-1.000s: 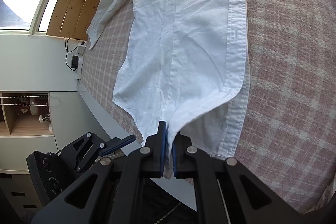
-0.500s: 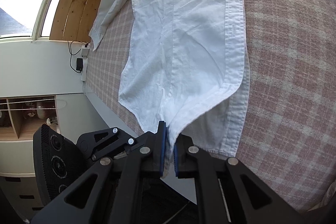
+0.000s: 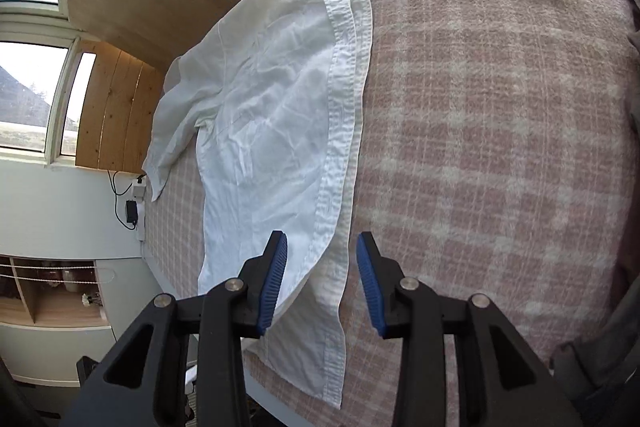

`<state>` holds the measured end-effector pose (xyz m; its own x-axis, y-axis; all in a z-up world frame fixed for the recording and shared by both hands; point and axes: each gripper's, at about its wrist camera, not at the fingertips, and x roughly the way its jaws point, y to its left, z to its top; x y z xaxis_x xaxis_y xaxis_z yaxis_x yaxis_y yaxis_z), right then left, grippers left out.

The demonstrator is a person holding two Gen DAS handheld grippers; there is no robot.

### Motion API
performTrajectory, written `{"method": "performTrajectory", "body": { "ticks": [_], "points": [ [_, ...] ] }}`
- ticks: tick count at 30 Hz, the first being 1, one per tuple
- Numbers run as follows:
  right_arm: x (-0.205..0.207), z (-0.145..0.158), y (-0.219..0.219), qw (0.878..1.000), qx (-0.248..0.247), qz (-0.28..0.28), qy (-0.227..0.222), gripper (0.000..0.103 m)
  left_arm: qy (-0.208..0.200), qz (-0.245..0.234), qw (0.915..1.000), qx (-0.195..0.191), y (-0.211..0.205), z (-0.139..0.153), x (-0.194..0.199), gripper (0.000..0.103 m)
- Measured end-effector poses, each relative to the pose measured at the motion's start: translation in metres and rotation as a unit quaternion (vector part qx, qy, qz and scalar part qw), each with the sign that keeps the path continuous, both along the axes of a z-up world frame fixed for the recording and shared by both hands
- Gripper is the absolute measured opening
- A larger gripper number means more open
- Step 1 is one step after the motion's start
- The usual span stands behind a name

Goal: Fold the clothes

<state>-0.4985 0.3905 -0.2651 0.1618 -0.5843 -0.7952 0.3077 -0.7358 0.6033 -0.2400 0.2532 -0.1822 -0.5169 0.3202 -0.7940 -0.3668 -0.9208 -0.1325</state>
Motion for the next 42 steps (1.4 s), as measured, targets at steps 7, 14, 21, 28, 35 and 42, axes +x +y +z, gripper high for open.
{"method": "performTrajectory", "body": {
  "ticks": [7, 14, 21, 28, 35, 42],
  "points": [
    [-0.052, -0.021, -0.044, 1.000, 0.014, 0.006, -0.007, 0.036, 0.003, 0.054, 0.9985, -0.005, -0.029, 0.012, 0.000, 0.002],
    [-0.075, -0.041, -0.065, 0.999, 0.025, 0.010, -0.037, 0.036, 0.005, 0.059, 0.9983, -0.007, -0.033, 0.017, -0.003, 0.002],
    [-0.076, -0.044, -0.051, 0.998, 0.019, 0.007, -0.056, 0.036, 0.009, 0.061, 0.9981, -0.008, -0.037, 0.019, -0.005, 0.002],
    [-0.071, -0.052, -0.068, 0.997, 0.016, 0.025, -0.071, 0.036, 0.010, 0.050, 0.9987, -0.010, -0.034, 0.024, -0.005, 0.002],
    [-0.070, -0.058, -0.089, 0.997, 0.029, 0.032, -0.063, 0.036, 0.004, 0.034, 0.9994, -0.008, -0.025, 0.022, -0.002, 0.002],
    [-0.075, -0.054, -0.090, 0.999, 0.004, 0.021, -0.043, 0.008, -0.005, 0.011, 0.9999, -0.005, -0.016, 0.019, 0.002, 0.002]
  ]
}}
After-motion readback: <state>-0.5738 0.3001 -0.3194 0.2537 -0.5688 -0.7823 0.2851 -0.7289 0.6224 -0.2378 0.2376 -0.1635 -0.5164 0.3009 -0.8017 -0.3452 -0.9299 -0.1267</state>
